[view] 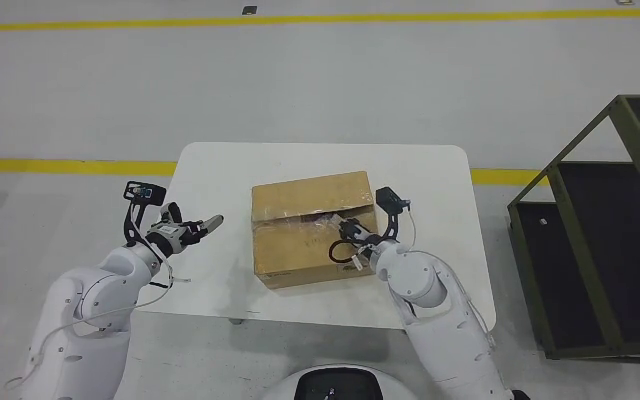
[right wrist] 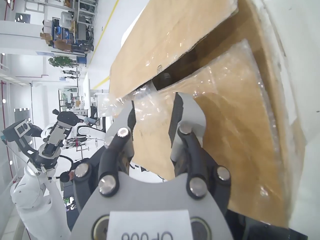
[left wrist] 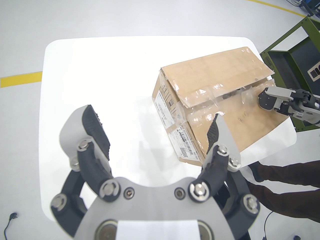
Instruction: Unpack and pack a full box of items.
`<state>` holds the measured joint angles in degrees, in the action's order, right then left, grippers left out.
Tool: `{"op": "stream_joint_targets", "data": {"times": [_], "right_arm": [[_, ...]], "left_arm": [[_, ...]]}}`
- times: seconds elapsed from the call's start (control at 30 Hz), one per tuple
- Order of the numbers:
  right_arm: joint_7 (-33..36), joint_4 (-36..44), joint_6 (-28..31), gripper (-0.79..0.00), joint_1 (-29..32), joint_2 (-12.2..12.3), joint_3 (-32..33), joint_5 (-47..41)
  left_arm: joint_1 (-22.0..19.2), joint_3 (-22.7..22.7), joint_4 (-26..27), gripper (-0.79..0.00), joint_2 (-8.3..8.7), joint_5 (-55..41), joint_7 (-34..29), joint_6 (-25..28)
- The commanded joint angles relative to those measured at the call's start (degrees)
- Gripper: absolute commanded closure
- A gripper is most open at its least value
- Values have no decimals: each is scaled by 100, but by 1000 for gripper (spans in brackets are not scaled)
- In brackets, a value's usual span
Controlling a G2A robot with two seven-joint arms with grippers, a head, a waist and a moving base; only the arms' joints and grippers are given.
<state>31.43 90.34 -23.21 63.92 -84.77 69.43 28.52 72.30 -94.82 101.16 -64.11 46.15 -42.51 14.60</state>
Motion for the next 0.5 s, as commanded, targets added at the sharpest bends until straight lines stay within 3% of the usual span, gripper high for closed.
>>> {"op": "stream_joint_targets", "data": {"times": [0.0, 0.07, 0.2, 0.4, 0.47], "right_arm": [[20, -108, -26, -683, -117, 0, -23, 31], [65, -248, -12, -779, -237, -4, -76, 55], [160, -539, 72, -785, -451, -22, -203, 5], [372, -852, 235, -754, -707, -47, -473, 49], [418, -908, 287, -702, -753, -55, -535, 22]], "left_arm": [[0, 0, 0, -785, 0, 0, 0, 0], [0, 0, 0, -785, 0, 0, 0, 0], [0, 0, 0, -785, 0, 0, 0, 0], [0, 0, 0, -785, 0, 0, 0, 0], [0, 0, 0, -785, 0, 0, 0, 0]]}}
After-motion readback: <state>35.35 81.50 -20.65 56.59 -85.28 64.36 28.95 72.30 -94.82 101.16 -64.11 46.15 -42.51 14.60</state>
